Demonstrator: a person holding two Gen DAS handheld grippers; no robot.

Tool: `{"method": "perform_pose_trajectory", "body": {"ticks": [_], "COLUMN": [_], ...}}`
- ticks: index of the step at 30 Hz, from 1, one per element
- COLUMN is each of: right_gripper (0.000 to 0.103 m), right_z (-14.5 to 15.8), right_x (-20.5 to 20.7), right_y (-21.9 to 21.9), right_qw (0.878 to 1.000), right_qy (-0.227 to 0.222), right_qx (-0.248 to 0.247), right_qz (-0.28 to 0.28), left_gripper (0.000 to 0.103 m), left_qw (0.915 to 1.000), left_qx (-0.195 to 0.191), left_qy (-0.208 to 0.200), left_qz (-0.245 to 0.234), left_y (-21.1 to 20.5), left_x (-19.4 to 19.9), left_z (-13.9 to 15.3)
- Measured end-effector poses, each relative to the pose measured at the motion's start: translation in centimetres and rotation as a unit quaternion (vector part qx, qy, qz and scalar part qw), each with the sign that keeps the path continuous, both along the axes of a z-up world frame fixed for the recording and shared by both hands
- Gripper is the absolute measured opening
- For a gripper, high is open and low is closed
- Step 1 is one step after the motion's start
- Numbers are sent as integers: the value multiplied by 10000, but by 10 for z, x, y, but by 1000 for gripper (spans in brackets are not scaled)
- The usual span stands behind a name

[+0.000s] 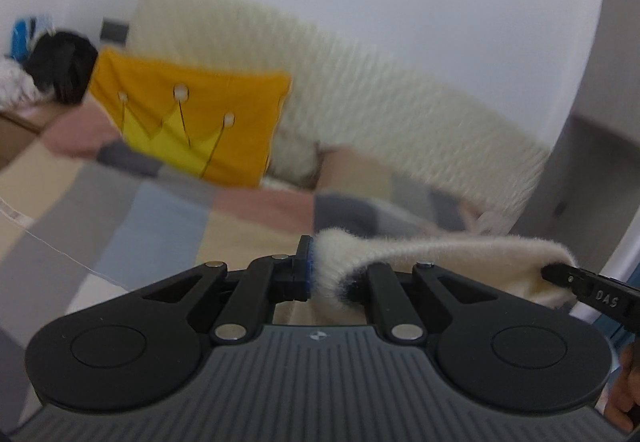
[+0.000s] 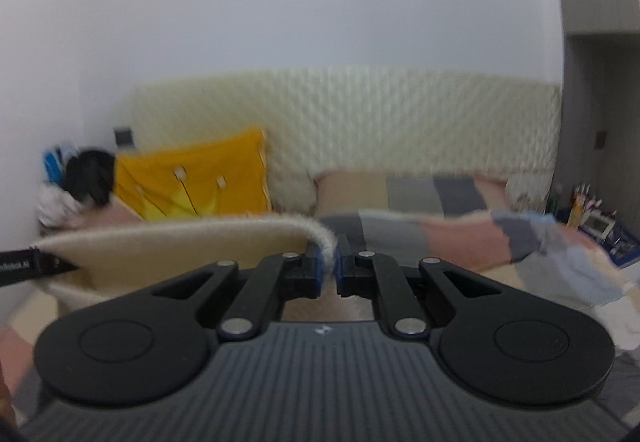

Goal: Fold large clothes
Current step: 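Lift the sweater with both grippers and shake it out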

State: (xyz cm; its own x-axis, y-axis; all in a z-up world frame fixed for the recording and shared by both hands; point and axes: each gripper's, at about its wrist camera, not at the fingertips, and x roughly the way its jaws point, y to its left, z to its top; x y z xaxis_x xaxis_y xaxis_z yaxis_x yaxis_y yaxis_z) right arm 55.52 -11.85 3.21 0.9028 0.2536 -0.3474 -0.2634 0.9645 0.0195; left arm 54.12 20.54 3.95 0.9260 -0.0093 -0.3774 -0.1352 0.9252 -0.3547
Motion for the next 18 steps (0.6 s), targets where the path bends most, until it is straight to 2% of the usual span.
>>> {"method": "perform_pose_trajectory", "body": {"ticks": [4, 7, 10, 13, 15, 18], "right_gripper": [9, 9, 9, 9, 9, 9], "right_z": [-67, -118, -152, -184, -208, -234], "right_x": [60, 99, 120, 138, 153, 165], "right_y": [29, 44, 52, 56, 57, 58], "right_qw": [9997, 9987, 9966, 9947, 9925, 9899], "right_qy": [206, 423, 740, 962, 1180, 1387], "right_qx": [-35, -171, -247, -328, -295, -287], "right_qz": [-93, -210, -249, -183, -158, -13], "left_gripper": [8, 8, 8, 8, 8, 8], "left_qw": [9995, 9981, 9944, 9912, 9888, 9877], "left_qx": [53, 117, -34, 127, 81, 130], "left_qy": [279, 582, 1050, 1301, 1475, 1530], "left_qz": [-134, -164, -134, -201, -232, -286], "left_y": [22, 29, 37, 42, 44, 43], "left_x": [101, 153, 198, 225, 233, 231], "left_z": [-100, -163, -219, -258, -275, -285]}}
